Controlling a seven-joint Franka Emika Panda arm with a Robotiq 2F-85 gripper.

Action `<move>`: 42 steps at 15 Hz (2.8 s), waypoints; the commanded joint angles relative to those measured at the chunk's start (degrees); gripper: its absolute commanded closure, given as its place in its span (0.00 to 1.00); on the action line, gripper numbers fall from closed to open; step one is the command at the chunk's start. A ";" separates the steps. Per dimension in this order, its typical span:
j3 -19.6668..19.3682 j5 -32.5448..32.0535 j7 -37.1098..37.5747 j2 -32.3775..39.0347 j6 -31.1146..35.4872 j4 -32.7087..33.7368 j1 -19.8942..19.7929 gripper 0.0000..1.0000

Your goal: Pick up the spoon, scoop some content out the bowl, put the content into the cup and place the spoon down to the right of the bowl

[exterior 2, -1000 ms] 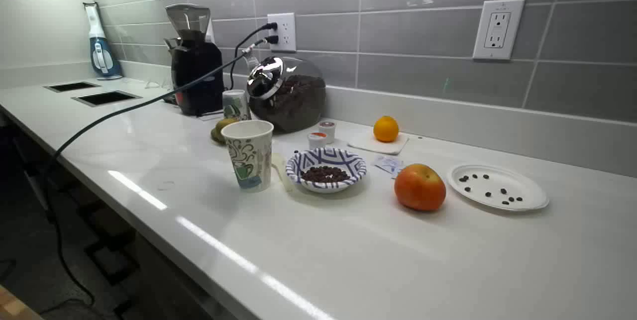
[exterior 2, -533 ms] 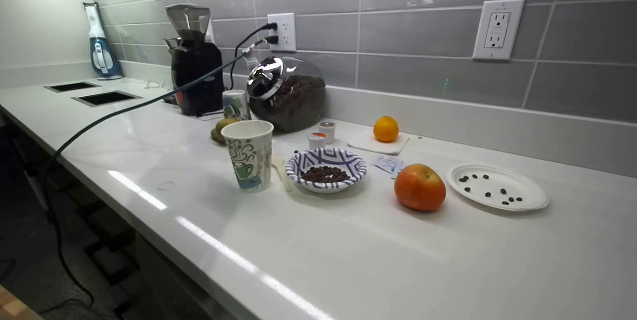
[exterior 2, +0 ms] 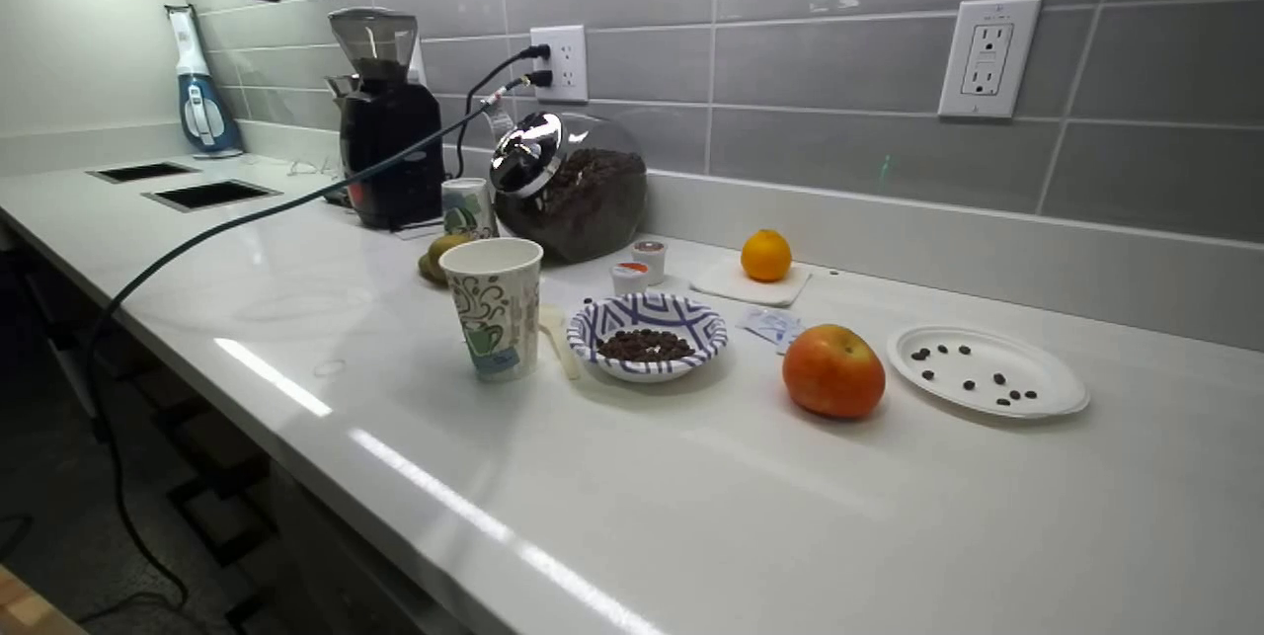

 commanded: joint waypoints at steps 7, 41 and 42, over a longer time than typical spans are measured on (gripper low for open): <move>-7.95 -11.55 -20.08 19.56 34.21 1.26 -1.19 0.00; -6.68 -21.13 -22.88 47.65 36.09 5.91 -6.61 0.05; -6.57 -21.23 -22.71 48.08 36.05 6.11 -6.62 0.12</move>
